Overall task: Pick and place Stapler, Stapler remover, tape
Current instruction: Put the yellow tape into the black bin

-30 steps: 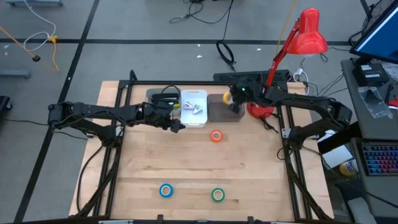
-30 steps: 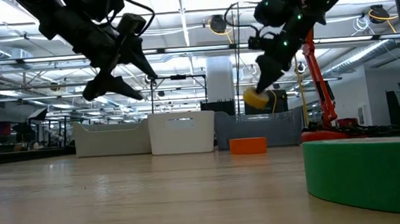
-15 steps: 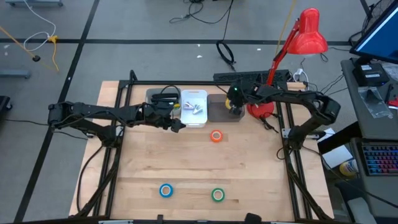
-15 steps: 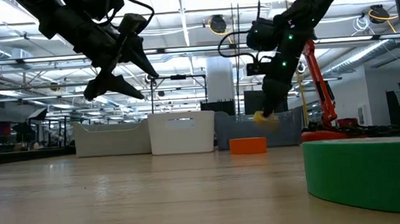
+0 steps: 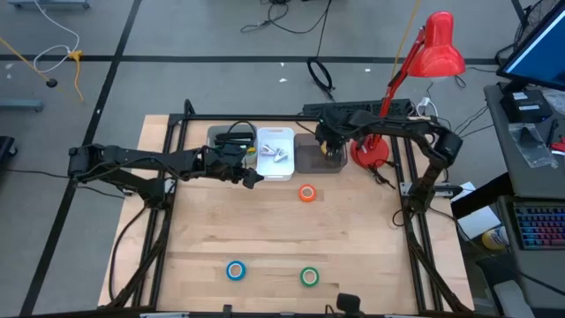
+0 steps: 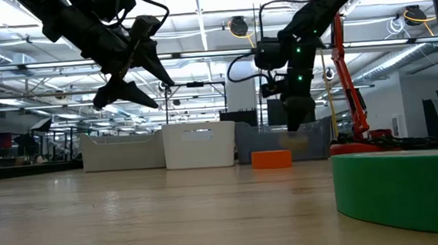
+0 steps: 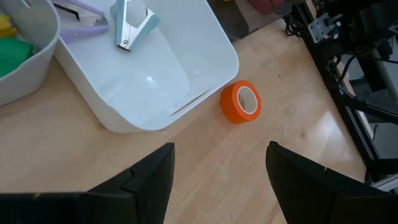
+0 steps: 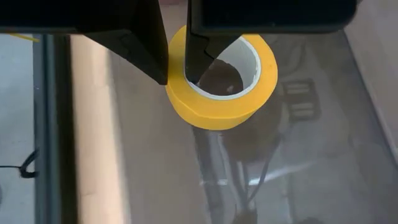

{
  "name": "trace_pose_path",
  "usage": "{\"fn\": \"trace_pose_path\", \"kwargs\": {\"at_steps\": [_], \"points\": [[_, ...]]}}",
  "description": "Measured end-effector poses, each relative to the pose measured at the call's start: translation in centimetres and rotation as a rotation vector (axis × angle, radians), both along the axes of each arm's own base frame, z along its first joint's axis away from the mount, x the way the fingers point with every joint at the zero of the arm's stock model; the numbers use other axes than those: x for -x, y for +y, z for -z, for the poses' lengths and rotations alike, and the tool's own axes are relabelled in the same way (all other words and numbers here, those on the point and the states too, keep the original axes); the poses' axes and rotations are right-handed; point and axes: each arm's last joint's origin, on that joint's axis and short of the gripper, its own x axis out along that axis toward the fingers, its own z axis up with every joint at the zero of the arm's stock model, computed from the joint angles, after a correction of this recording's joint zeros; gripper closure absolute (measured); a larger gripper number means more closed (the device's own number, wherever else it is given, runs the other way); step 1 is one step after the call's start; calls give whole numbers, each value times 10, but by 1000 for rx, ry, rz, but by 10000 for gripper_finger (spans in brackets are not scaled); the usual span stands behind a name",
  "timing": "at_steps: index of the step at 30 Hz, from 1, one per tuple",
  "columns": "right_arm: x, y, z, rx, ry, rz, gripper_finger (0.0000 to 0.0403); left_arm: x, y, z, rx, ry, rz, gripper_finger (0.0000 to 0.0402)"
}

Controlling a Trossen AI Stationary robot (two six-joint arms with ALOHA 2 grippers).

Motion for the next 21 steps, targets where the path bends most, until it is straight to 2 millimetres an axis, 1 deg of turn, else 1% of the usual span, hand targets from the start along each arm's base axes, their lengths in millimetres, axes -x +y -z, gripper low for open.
{"fn": "trace_pose_path", "kwargs": {"at_steps": [8, 12, 21], "points": [[0, -6, 13, -16, 41, -18, 376, 0, 0, 0, -18, -1, 13, 151], [1, -7, 13, -17, 42, -17, 374, 0, 0, 0, -18, -2, 13, 151], [1, -6, 13, -21, 53, -21, 333, 0, 0, 0, -19, -3, 13, 151]]}}
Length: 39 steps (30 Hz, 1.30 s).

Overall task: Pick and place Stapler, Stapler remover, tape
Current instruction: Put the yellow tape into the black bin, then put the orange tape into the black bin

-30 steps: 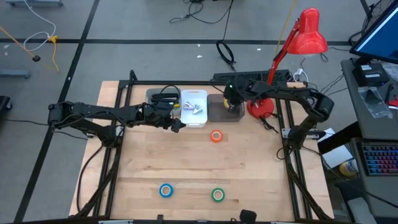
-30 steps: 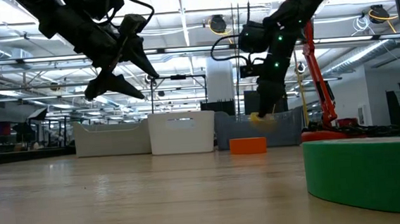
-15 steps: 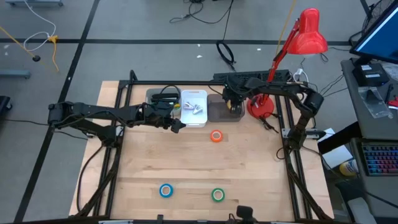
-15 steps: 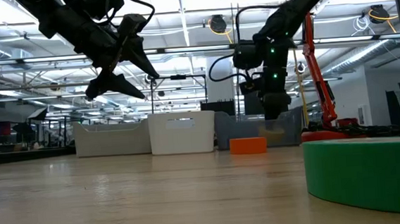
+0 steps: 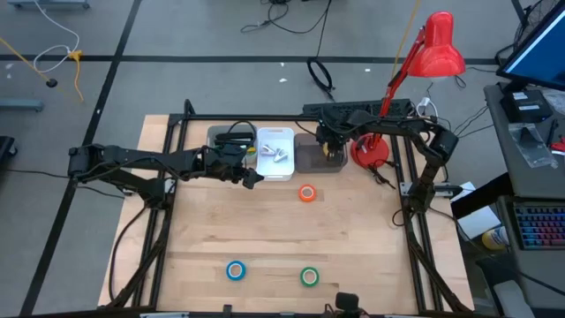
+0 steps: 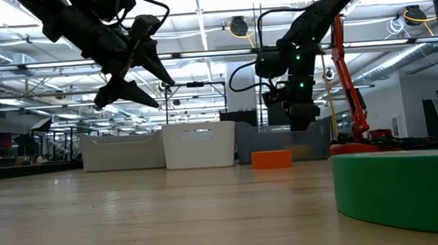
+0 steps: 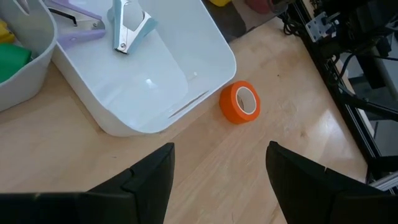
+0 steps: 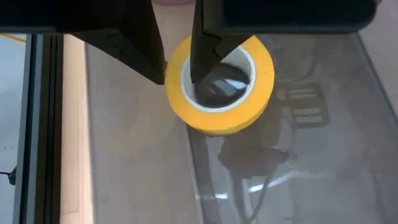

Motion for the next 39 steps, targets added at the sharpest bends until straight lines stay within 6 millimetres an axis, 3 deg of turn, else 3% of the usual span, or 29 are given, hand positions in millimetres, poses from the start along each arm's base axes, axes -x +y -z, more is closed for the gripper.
{"fn": "trace_pose_path", "kwargs": {"at_steps": [11, 16, 19, 23, 27, 33, 39], "points": [[0, 15, -10, 43, 49, -25, 298, 0, 0, 0, -6, 1, 4, 151], [2, 33, -44, 169, -5, -40, 294, -1, 0, -1, -41, -3, 21, 151], [5, 50, -72, 189, -134, -37, 297, -1, -1, -1, -69, 4, 47, 151], [9, 83, -104, 7, -380, -143, 300, -1, -7, 0, -105, 14, 87, 151], [8, 115, -122, -98, -499, -302, 298, -1, -16, 1, -150, 43, 124, 151], [-1, 153, -121, -119, -484, -457, 298, -1, -33, 2, -220, 63, 190, 151], [-17, 173, -103, -147, -426, -535, 291, 6, -53, -10, -285, 9, 308, 151]]}}
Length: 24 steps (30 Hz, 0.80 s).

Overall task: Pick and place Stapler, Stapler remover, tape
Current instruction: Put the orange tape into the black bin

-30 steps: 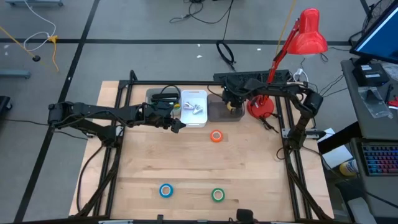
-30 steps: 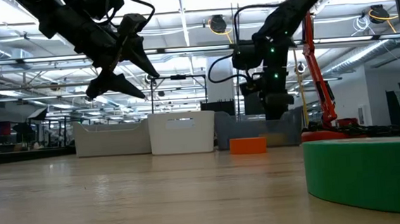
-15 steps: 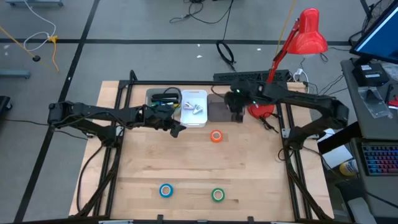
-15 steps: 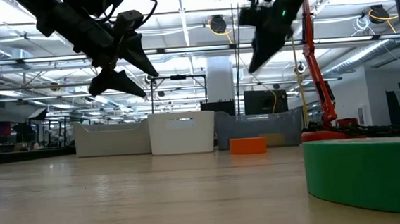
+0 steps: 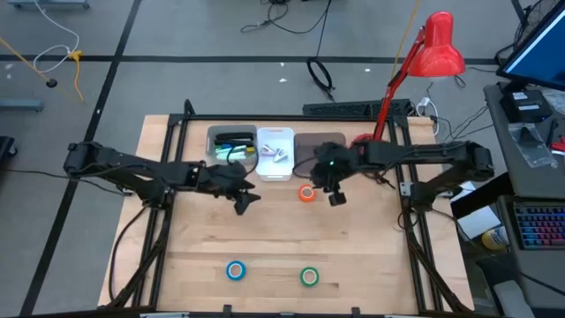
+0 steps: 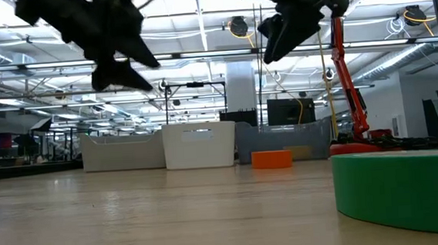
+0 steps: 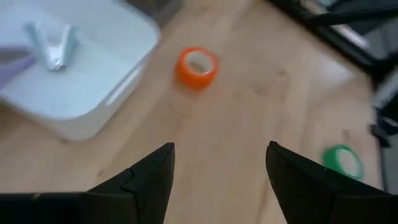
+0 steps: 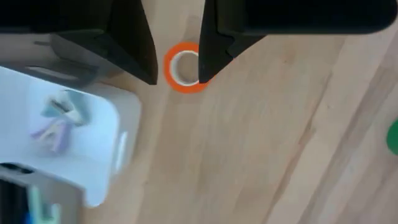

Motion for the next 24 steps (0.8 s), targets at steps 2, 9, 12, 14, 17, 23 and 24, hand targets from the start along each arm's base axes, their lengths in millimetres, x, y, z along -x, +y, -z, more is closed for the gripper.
{"fn": "trace_pose_path", "kwargs": {"at_steps": [2, 9, 12, 14, 17, 23, 24], "points": [[-5, 4, 8, 4, 31, -11, 287, 5, -5, -9, -24, -42, 35, 151], [-23, 13, 32, 16, 82, -36, 257, 37, -10, -37, -100, -116, 53, 151], [-28, 14, 42, 16, 115, -40, 245, 50, -10, -43, -129, -121, 47, 151], [-31, 13, 48, 14, 136, -40, 238, 57, -11, -46, -148, -125, 43, 151], [-35, 13, 58, 12, 167, -39, 232, 65, -11, -50, -172, -136, 54, 151], [-41, 13, 76, 17, 229, -37, 231, 78, -11, -43, -179, -217, 71, 151], [-41, 12, 78, 28, 236, -28, 231, 80, -11, -37, -175, -234, 72, 151]]}}
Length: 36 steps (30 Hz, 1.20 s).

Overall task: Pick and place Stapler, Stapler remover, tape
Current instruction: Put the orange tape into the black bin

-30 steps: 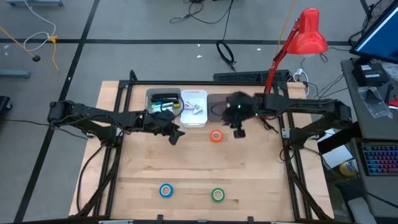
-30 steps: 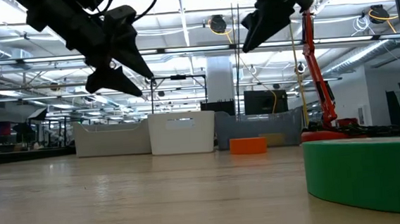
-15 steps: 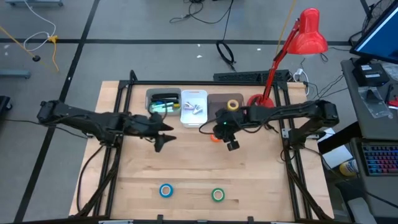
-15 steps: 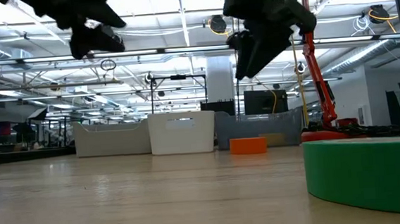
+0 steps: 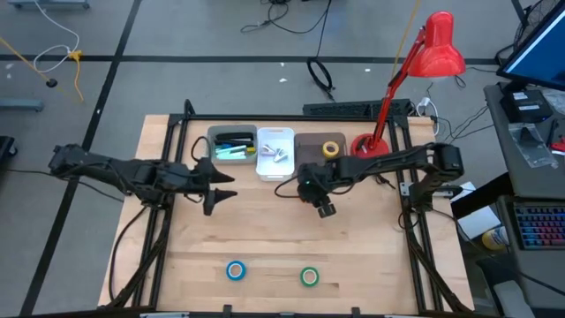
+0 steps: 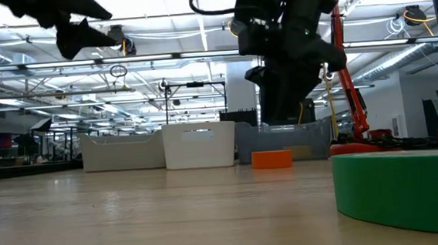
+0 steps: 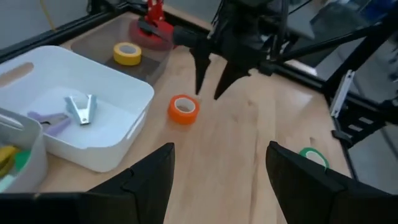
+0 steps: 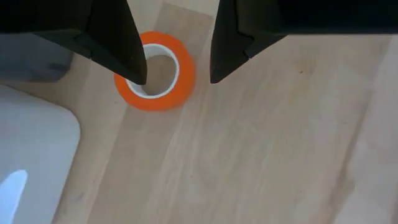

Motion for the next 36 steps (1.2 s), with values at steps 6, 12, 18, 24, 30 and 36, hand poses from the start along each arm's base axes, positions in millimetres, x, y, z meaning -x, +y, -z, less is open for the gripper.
{"fn": "trace_pose_path", "kwargs": {"at_steps": [6, 12, 18, 24, 30, 36], "points": [[0, -1, 4, 19, 23, 18, 231, 21, 0, 29, 20, -107, 28, 151], [-1, -1, 7, 16, 33, 17, 231, 41, 4, 50, 20, -154, 33, 151], [-7, -1, 25, 9, 76, 30, 231, 57, 7, 58, -2, -153, 40, 151], [-12, -1, 39, 11, 105, 29, 231, 71, 11, 61, -13, -138, 30, 151], [-14, -3, 41, 17, 99, 27, 232, 82, 14, 62, -31, -156, 0, 151], [-16, -11, 48, 7, 107, 69, 242, 87, 16, 64, -47, -152, -29, 151]]}}
